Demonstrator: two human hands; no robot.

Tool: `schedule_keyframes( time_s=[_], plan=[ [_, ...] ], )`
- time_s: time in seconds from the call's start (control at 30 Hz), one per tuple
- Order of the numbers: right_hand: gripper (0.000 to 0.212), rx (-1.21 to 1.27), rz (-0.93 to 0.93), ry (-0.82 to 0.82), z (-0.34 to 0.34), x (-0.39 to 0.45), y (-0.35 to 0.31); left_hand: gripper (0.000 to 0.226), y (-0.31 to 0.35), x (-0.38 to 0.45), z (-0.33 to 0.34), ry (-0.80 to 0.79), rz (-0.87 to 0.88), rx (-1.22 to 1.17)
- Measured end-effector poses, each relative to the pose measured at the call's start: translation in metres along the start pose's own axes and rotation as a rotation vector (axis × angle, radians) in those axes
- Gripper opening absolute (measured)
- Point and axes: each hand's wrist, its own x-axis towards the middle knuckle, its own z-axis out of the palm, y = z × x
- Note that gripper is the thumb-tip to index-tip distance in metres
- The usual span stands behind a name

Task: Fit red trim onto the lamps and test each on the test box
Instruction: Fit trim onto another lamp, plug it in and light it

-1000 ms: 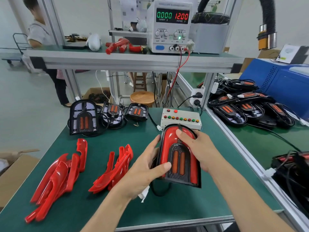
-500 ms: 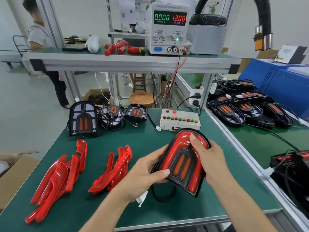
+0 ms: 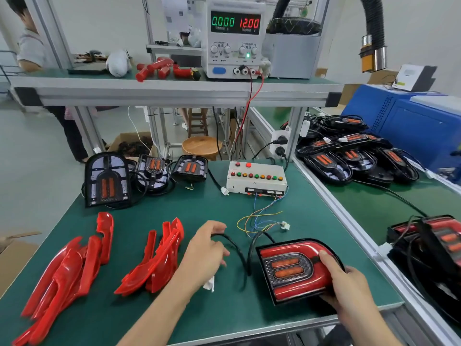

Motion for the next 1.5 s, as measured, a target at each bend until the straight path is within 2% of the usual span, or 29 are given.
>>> schedule_keyframes(
  time_s=[0.1, 0.23, 0.3, 0.37, 0.47, 0.53, 0.6, 0.63, 0.7, 0.8, 0.83, 0.9, 0.93, 1.0, 1.1, 1.17, 1.23, 1.3, 1.33, 1.5],
  plan=[
    [0.049, -0.303, -0.097, 0.041, -0.002, 0.004, 0.0, 0.053, -0.001, -0.002, 0.001, 0.001, 0.09, 0.322],
    [0.063, -0.976, -0.282, 0.048, -0.008, 0.005, -0.005, 0.039, -0.005, -0.006, -0.004, -0.092, 0.095, 0.49],
    [0.067, -1.151, -0.355, 0.091, -0.009, 0.005, -0.009, 0.035, -0.004, -0.008, -0.01, -0.094, 0.087, 0.531],
    [0.06, -1.161, -0.472, 0.136, -0.006, 0.004, -0.015, 0.031, -0.001, -0.007, -0.016, -0.111, 0.033, 0.378],
    [0.033, -0.853, -0.838, 0.036, 0.015, -0.014, -0.021, 0.019, 0.012, 0.006, -0.024, -0.124, -0.168, 0.039],
    [0.028, -0.727, -1.11, -0.192, 0.039, -0.036, -0.024, 0.01, 0.023, 0.015, -0.023, -0.116, -0.296, -0.168],
    [0.041, -0.758, -1.347, -0.462, 0.067, -0.051, -0.02, 0.008, 0.034, 0.02, -0.017, -0.094, -0.372, -0.341],
    [0.048, -0.772, -1.405, -0.56, 0.08, -0.054, -0.018, 0.014, 0.038, 0.023, -0.014, -0.079, -0.38, -0.385],
    [0.052, -0.752, -1.393, -0.628, 0.101, -0.055, -0.02, 0.027, 0.044, 0.03, -0.006, -0.062, -0.372, -0.407],
    [0.028, -0.644, -1.372, -0.539, 0.116, -0.046, -0.031, 0.039, 0.048, 0.036, 0.002, -0.027, -0.364, -0.42],
    [0.022, -0.645, -1.382, -0.527, 0.118, -0.041, -0.035, 0.04, 0.048, 0.036, 0.003, -0.029, -0.353, -0.43],
    [0.014, -0.696, -1.406, -0.535, 0.118, -0.032, -0.04, 0.03, 0.046, 0.039, 0.006, -0.059, -0.295, -0.392],
    [0.013, -0.719, -1.37, -0.543, 0.116, -0.027, -0.043, 0.022, 0.044, 0.043, 0.007, -0.05, -0.249, -0.307],
    [0.018, -0.742, -1.184, -0.549, 0.11, -0.016, -0.048, 0.014, 0.04, 0.052, 0.009, 0.04, -0.114, -0.109],
    [0.018, -0.568, -0.965, -0.532, 0.098, 0.001, -0.052, 0.011, 0.042, 0.062, 0.013, 0.089, 0.085, -0.014],
    [0.014, -0.401, -0.894, -0.485, 0.09, 0.013, -0.056, 0.014, 0.045, 0.071, 0.019, 0.049, 0.197, 0.053],
    [0.015, -0.335, -0.847, -0.426, 0.081, 0.026, -0.06, 0.014, 0.05, 0.08, 0.026, -0.008, 0.293, 0.15],
    [0.027, -0.35, -0.819, -0.362, 0.073, 0.037, -0.063, 0.011, 0.055, 0.087, 0.035, -0.073, 0.373, 0.247],
    [0.034, -0.354, -0.809, -0.337, 0.069, 0.041, -0.064, 0.011, 0.058, 0.091, 0.039, -0.109, 0.402, 0.291],
    [0.031, -0.243, -0.785, -0.332, 0.059, 0.057, -0.06, 0.02, 0.068, 0.105, 0.063, -0.274, 0.471, 0.642]
  ],
)
